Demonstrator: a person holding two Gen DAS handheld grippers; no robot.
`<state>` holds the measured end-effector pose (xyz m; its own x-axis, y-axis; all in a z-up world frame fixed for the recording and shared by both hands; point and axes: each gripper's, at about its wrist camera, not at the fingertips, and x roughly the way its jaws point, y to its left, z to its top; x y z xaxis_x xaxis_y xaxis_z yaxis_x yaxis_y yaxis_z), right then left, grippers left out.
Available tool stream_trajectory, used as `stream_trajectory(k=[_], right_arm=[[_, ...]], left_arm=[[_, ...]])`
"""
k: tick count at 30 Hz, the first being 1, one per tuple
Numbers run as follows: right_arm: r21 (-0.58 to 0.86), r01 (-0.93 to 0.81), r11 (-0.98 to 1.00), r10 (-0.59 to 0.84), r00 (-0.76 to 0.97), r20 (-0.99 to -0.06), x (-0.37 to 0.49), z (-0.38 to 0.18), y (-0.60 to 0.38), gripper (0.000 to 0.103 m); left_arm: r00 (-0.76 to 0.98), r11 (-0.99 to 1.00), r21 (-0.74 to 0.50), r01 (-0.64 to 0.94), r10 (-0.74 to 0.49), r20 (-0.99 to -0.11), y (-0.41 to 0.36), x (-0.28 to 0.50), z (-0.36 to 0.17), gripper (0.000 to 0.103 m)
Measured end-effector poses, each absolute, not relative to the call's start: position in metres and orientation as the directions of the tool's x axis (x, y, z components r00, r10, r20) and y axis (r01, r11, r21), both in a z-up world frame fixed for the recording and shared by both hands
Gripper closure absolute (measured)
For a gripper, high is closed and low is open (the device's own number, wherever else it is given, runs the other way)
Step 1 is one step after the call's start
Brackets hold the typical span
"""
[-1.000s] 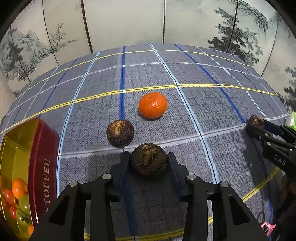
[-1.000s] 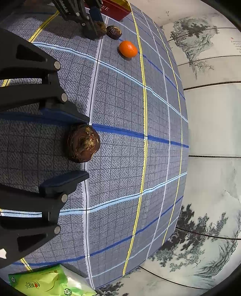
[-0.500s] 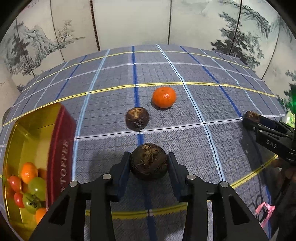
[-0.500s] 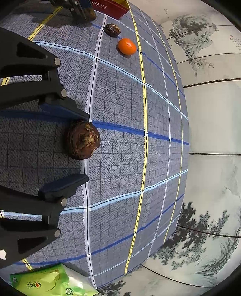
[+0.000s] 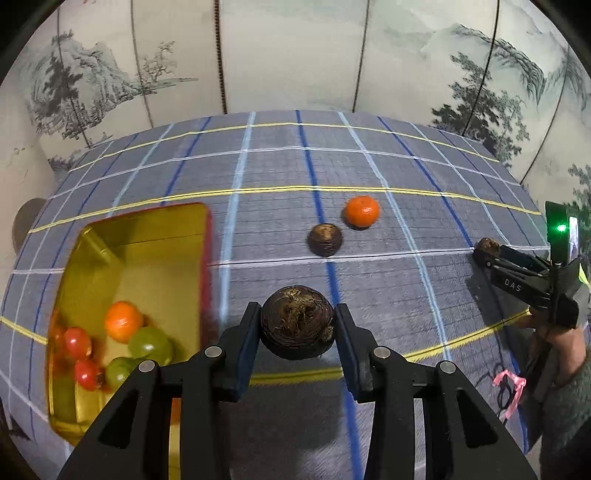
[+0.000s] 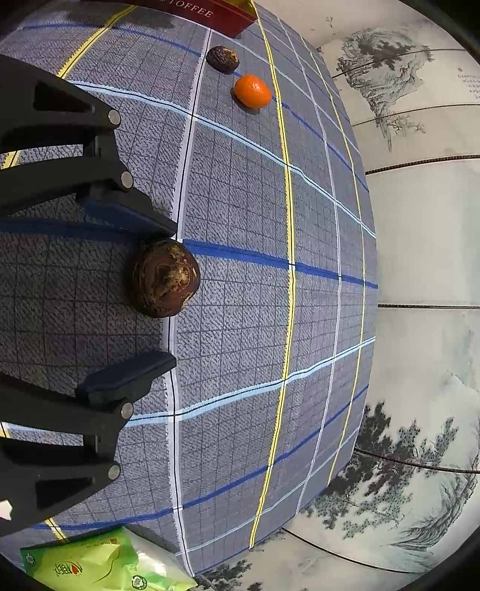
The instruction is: Organize fruits
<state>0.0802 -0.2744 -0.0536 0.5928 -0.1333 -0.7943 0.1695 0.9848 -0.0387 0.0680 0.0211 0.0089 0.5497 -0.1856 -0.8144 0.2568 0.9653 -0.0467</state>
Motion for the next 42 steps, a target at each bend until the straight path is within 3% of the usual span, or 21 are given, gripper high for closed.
stream_trajectory(k=[23, 42], right_arm=[[-0.038, 0.171, 0.985, -0.133, 0.592, -0.795, 0.081, -0.054, -0.274, 0.038], [-0.038, 0.176, 0.984, -0.137, 0.588, -0.797, 0.082, -0.056, -0.275, 0.033]], left_arm=[[0.574, 0.999, 0.010, 0.052, -0.021, -0.819, 0.158, 0.060, 0.021, 0.062], [0.458, 0.999, -0.012, 0.044, -0.031, -0.888, 0.183, 0.041, -0.019, 0.062]])
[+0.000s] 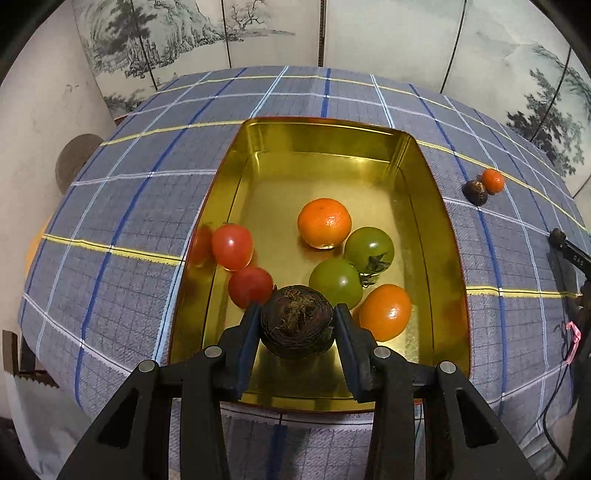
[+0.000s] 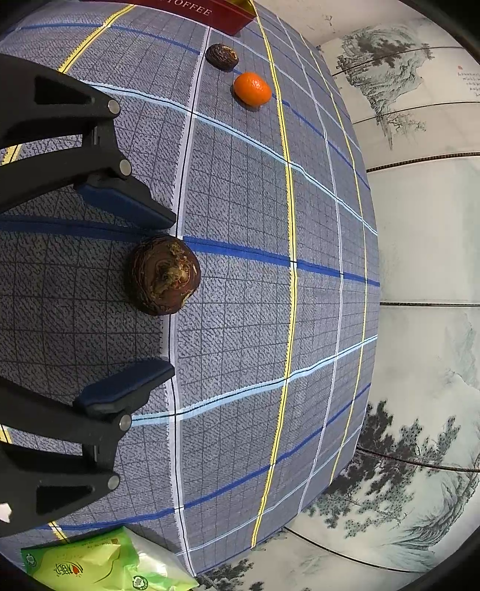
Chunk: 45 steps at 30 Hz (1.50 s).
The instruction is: Organize fruits
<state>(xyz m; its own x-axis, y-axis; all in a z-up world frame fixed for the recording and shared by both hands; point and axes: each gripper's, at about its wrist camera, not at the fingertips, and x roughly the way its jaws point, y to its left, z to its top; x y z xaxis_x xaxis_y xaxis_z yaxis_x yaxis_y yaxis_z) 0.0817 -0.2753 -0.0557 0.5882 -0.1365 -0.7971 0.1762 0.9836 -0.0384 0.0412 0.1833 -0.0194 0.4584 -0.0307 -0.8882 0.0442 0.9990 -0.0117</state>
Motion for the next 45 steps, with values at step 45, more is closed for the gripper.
stream_trajectory(k=[45], right_arm=[[-0.037, 0.181, 0.983, -0.138, 0.587, -0.798, 0.082, -0.057, -0.278, 0.029]], left_arm=[[0.427, 1.000, 0.016, -0.006, 0.018, -0.904, 0.190, 0.053, -0.046, 0.061]])
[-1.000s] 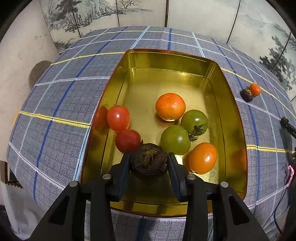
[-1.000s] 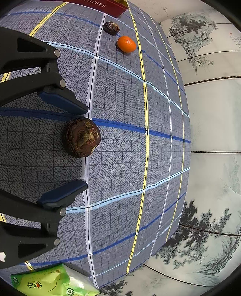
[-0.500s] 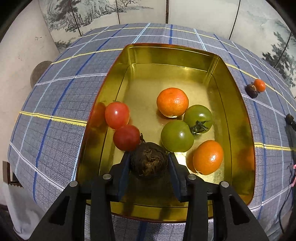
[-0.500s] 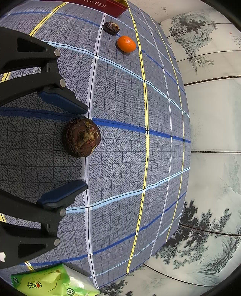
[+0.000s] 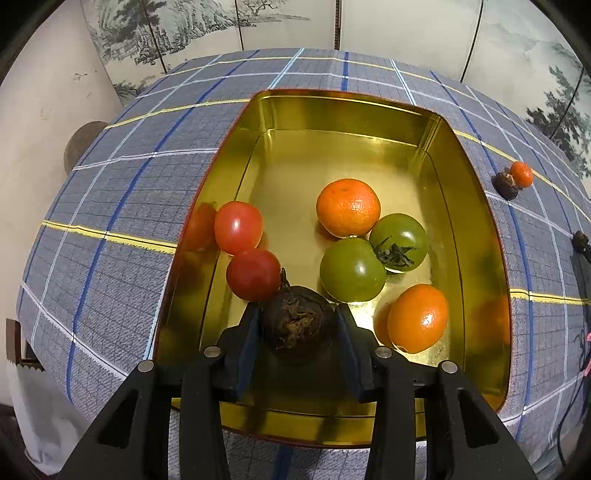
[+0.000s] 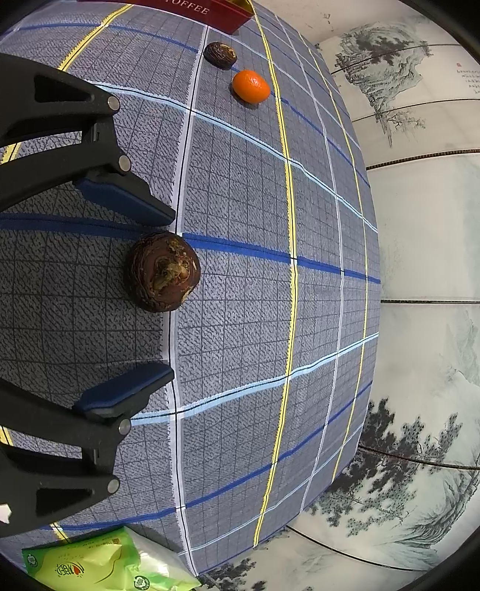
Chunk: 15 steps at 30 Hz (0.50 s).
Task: Organize fruits
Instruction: 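Lower the brown dried fruit into the tray and open left gripper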
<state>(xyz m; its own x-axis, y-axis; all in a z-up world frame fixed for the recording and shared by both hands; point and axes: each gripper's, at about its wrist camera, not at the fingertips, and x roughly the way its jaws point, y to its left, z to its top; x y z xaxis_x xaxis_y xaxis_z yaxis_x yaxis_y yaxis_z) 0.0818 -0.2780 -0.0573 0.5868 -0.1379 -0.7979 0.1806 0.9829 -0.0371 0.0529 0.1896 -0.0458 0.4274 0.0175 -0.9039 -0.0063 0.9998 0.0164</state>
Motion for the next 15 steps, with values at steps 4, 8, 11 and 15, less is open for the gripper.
stream_trajectory(k=[4, 8, 11, 15], right_arm=[[-0.037, 0.181, 0.983, -0.138, 0.587, -0.798, 0.082, -0.057, -0.278, 0.029], [-0.037, 0.180, 0.983, -0.138, 0.587, -0.798, 0.082, -0.057, -0.278, 0.029], [-0.030, 0.184, 0.983, -0.134, 0.588, -0.798, 0.080, -0.057, -0.280, 0.029], [-0.031, 0.178, 0.984, -0.132, 0.588, -0.798, 0.075, -0.057, -0.279, 0.030]], left_arm=[[0.441, 1.000, -0.002, -0.018, 0.006, -0.898, 0.192, 0.048, -0.039, 0.058], [0.461, 1.000, -0.002, -0.029, 0.012, -0.887, 0.193, 0.045, -0.029, 0.054], [0.485, 0.999, 0.002, -0.047, 0.024, -0.874, 0.193, 0.045, -0.018, 0.048], [0.532, 0.999, 0.012, -0.049, 0.036, -0.846, 0.188, 0.049, -0.002, 0.041]])
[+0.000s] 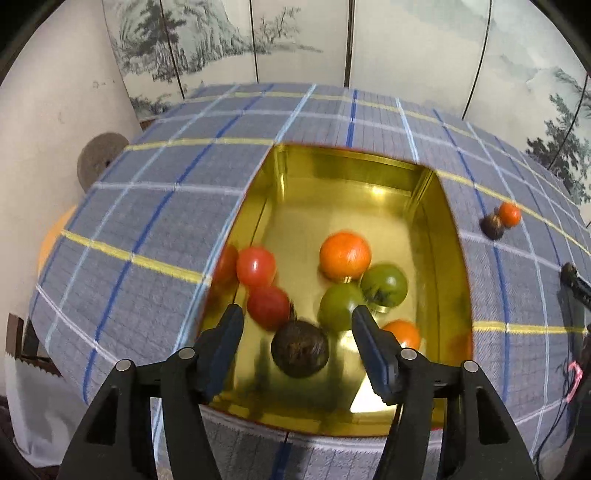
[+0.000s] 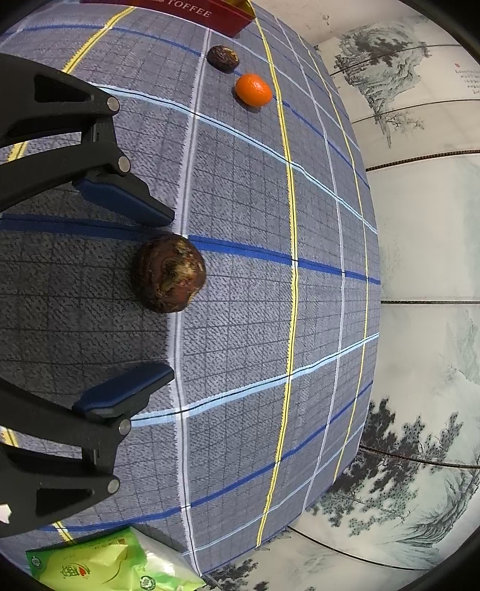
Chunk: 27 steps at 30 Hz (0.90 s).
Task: Organize fruits
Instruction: 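Lower the brown dried fruit into the tray and open left gripper, then carry the held brown dried fruit into the gold tray and open right gripper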
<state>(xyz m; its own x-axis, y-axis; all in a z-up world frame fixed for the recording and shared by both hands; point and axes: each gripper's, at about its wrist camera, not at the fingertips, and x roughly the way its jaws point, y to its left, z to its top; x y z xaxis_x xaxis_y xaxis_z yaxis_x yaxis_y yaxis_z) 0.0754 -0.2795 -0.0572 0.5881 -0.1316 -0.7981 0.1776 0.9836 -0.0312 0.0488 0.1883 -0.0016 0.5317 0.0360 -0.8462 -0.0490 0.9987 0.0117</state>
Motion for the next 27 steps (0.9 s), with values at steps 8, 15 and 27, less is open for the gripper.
stream_trajectory(k=[8, 15, 27], right_arm=[[-0.036, 0.160, 0.986, -0.126, 0.599, -0.791, 0.071, -0.055, -0.275, 0.046], [-0.042, 0.134, 0.990, -0.115, 0.606, -0.787, 0.072, -0.053, -0.268, 0.060], [-0.045, 0.130, 0.991, -0.115, 0.606, -0.787, 0.073, -0.053, -0.262, 0.066]], left_arm=[[0.576, 1.000, -0.026, -0.012, -0.014, -0.817, 0.163, 0.059, 0.014, 0.035], [0.566, 1.000, -0.027, -0.005, -0.019, -0.824, 0.154, 0.060, 0.005, 0.033], [0.571, 1.000, -0.001, -0.024, 0.013, -0.821, 0.161, 0.059, -0.001, 0.024]])
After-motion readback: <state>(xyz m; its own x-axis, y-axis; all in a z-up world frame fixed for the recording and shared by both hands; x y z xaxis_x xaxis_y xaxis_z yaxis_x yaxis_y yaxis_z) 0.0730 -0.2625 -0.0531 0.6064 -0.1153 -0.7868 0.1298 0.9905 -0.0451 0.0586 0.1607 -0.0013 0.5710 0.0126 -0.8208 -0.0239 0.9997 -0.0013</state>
